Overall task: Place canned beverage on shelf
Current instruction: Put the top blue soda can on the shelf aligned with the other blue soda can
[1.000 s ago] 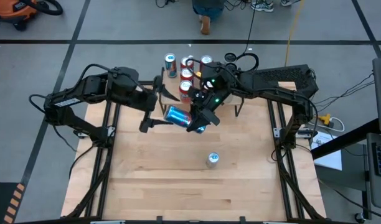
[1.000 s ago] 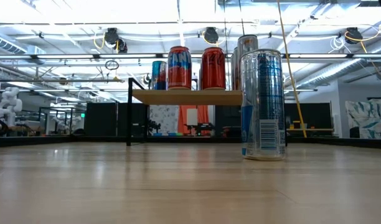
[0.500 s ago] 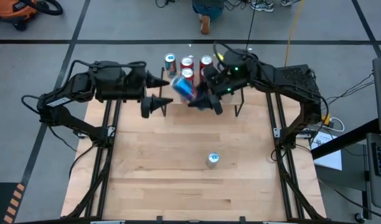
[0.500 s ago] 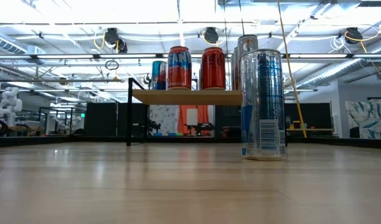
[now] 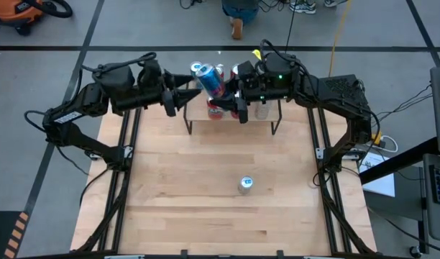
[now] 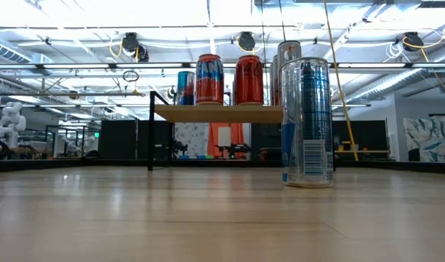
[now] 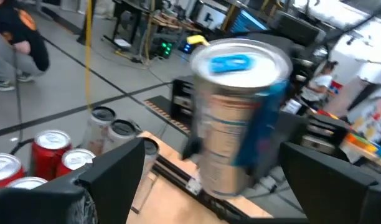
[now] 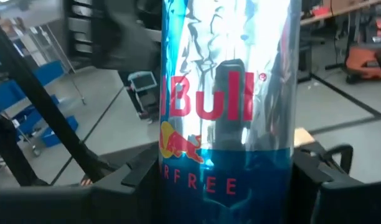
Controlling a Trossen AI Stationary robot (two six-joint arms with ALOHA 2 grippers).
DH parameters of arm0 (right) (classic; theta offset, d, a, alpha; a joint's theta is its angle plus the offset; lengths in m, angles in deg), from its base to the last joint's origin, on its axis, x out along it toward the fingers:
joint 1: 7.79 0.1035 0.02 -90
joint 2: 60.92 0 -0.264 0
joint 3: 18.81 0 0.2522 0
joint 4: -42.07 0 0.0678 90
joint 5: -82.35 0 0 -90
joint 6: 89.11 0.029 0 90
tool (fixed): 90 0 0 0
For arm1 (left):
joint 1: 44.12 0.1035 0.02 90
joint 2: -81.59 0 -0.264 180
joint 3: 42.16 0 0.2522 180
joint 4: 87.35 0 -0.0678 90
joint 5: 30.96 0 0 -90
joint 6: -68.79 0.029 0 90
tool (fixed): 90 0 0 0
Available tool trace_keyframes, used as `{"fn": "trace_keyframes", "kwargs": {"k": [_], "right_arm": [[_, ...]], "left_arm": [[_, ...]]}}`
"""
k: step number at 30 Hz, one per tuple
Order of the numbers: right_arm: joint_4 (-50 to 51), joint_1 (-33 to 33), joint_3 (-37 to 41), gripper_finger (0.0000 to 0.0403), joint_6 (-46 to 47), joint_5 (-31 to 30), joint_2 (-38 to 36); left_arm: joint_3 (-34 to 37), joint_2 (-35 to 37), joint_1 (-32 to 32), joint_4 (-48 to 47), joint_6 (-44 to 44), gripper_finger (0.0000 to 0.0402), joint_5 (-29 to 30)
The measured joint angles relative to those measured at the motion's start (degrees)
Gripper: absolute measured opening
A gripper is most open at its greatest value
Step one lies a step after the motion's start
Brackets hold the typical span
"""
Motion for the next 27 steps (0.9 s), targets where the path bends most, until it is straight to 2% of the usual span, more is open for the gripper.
{"fn": "trace_keyframes", "kwargs": {"k": [4, 11, 16, 22, 27], "right_arm": [[-2.29, 0.05, 0.0, 0.0209, -0.04, -1.0, 0.03], [-3.42, 0.11, 0.0, 0.0209, -1.34, -4.37, 0.09], [-3.77, 0.17, 0.0, 0.0209, -1.44, -4.36, 0.09], [-3.75, 0.39, 0.0, 0.0209, -1.4, -4.49, 0.12], [-3.71, 0.76, 0.0, 0.0209, -1.55, -8.86, 0.17]], "left_arm": [[0.02, -0.02, 2.31, 1.18, 0.04, 0.0373, -1.88], [0.02, -0.94, 5.69, 10.89, 3.2, 0.0373, -12.94], [0.02, -2.06, 8.18, 11.61, 3.69, 0.0373, -15.44], [0.02, -4.11, 10.18, 16.66, 4.63, 0.0373, -19.15], [0.04, -5.32, 11.38, 17.53, 4.63, 0.0373, -18.83]]}}
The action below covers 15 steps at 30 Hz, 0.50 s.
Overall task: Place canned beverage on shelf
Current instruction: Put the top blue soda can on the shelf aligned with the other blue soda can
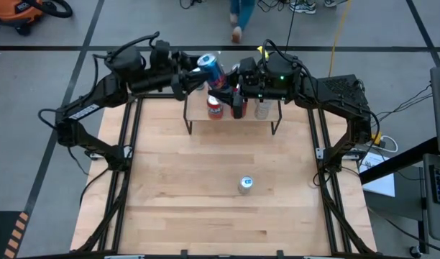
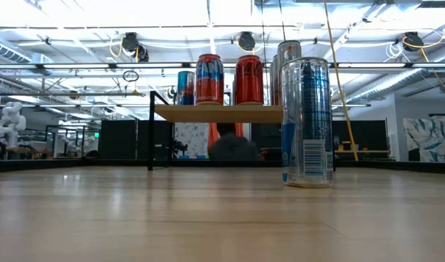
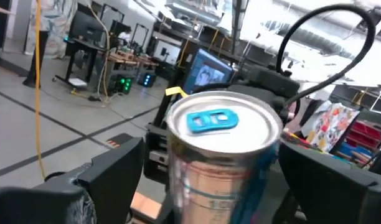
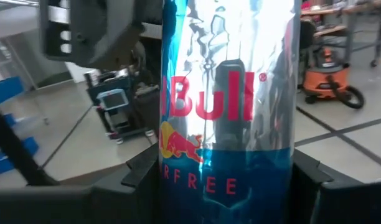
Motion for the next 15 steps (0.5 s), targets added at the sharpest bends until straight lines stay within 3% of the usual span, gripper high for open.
{"fn": "trace_keyframes", "kwargs": {"k": [15], "right_arm": [[0.42, 0.33, -0.02, 0.0209, -2.32, -4.62, 0.0]], "left_arm": [[0.0, -1.22, 0.31, 3.53, 1.75, 0.0367, 0.03]]}}
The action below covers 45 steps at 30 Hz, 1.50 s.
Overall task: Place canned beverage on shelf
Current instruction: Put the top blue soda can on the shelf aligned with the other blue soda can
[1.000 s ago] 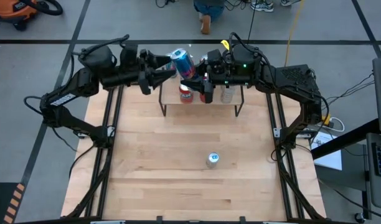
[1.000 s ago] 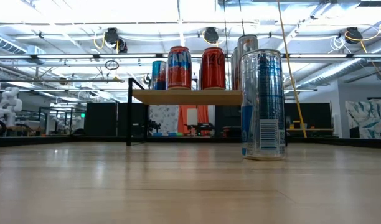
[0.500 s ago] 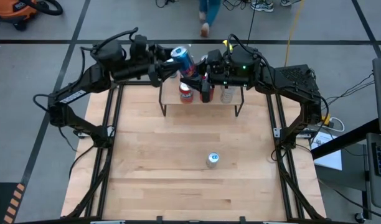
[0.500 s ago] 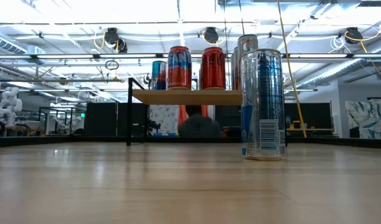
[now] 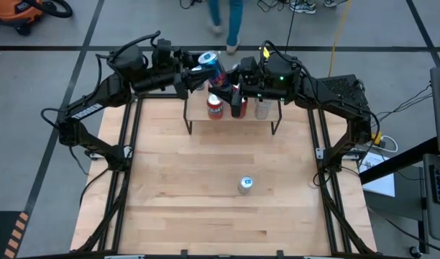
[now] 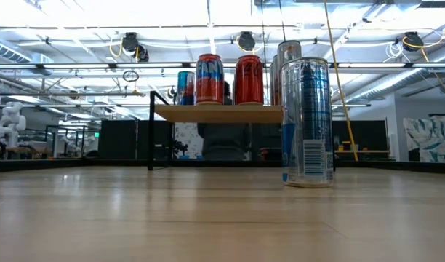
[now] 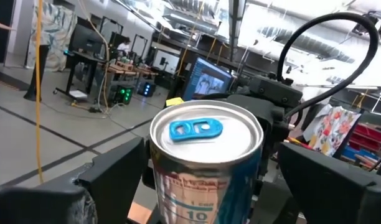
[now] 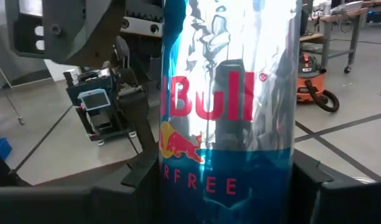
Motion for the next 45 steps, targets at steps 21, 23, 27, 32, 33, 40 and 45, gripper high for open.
{"fn": "trace_keyframes", "kwargs": {"k": [21, 23, 27, 32, 33, 40, 45], "right_arm": [[0.41, 0.04, -0.04, 0.0209, -0.74, -1.46, 0.02], [0.42, 0.04, -0.04, 0.0209, -1.05, -1.49, 0.01], [0.52, 0.04, -0.04, 0.0209, -1.07, -2.62, 0.02], [0.51, 0.04, -0.04, 0.0209, -1.48, -3.27, 0.02], [0.49, 0.04, -0.04, 0.0209, -1.5, -3.92, 0.04], [0.37, 0.0, -0.04, 0.0209, -2.53, -4.66, 0.02], [0.18, 0.0, -0.06, 0.0209, -2.98, -4.67, 0.45]], "left_arm": [[0.0, 0.0, 0.0, 0.03, -3.05, 0.0278, 0.33], [0.0, -0.05, -0.02, 0.07, -3.39, 0.0275, 0.37], [0.0, -0.3, -0.22, 0.09, -3.42, 0.028, 1.86], [0.0, -0.51, -0.5, 0.42, -3.37, 0.031, 3.02], [0.0, -0.59, -0.5, 0.52, -3.37, 0.0316, 3.22], [0.0, -1.08, -0.46, 2.83, -3.39, 0.0315, 3.3], [-0.02, -1.78, -0.44, 3.48, -3.41, 0.0298, 3.22]]}}
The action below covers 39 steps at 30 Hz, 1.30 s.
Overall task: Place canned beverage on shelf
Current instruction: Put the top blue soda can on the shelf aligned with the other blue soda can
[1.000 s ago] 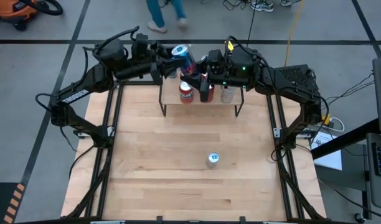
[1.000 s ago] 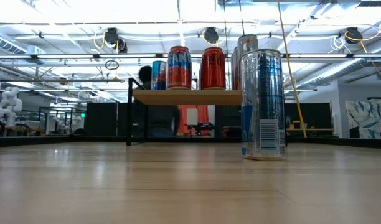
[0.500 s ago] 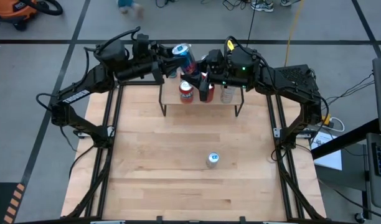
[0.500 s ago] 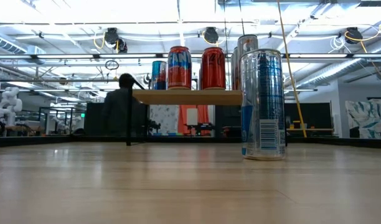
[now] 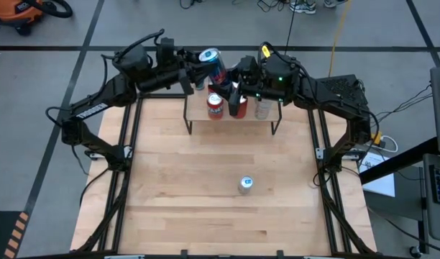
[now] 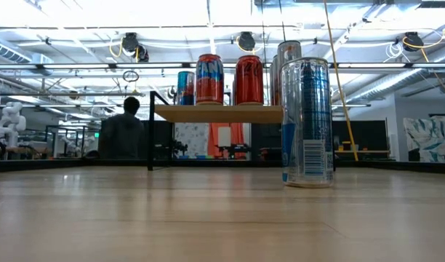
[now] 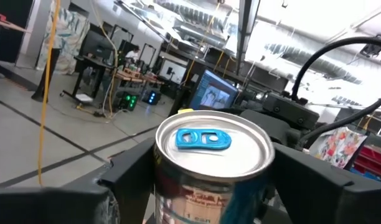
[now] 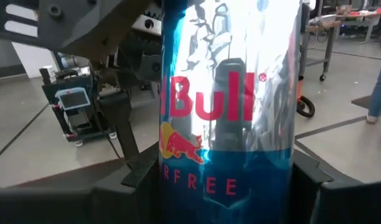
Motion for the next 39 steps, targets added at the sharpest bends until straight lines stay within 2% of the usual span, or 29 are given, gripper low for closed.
{"fn": "trace_keyframes", "kwargs": {"k": [6, 14, 20, 25, 31, 34, 39], "right_arm": [[-0.24, 0.04, -0.05, 0.0209, -0.04, 0.03, 0.88], [-0.06, 0.04, -0.03, 0.0209, 0.25, 0.07, 0.91], [0.0, 0.0, -0.03, 0.0211, 0.25, 0.29, 0.93], [0.17, 0.0, -0.03, 0.024, 1.3, 0.52, 0.93], [0.91, 0.04, -0.03, 0.0283, 2.65, 0.81, 0.86], [1.93, 0.01, -0.02, 0.0296, 3.73, 3.38, 0.84], [7.32, 0.0, 0.04, 0.0304, 8.36, 11.34, 0.57]], "left_arm": [[0.02, -0.33, 0.04, -0.42, 0.06, 0.0279, -0.55], [0.04, -0.19, 0.36, -0.78, 1.01, 0.0228, 0.36], [0.06, -0.15, 0.39, -0.69, 0.68, 0.0237, 0.42], [0.06, -0.15, 0.39, -0.84, 0.06, 0.0241, -0.11], [0.06, -0.12, 0.42, -0.82, 0.03, 0.0221, -2.01], [0.06, -0.12, 0.39, -0.73, -0.02, 0.0223, -3.58], [0.06, 0.86, 0.37, -0.67, 0.17, 0.0234, -5.06]]}}
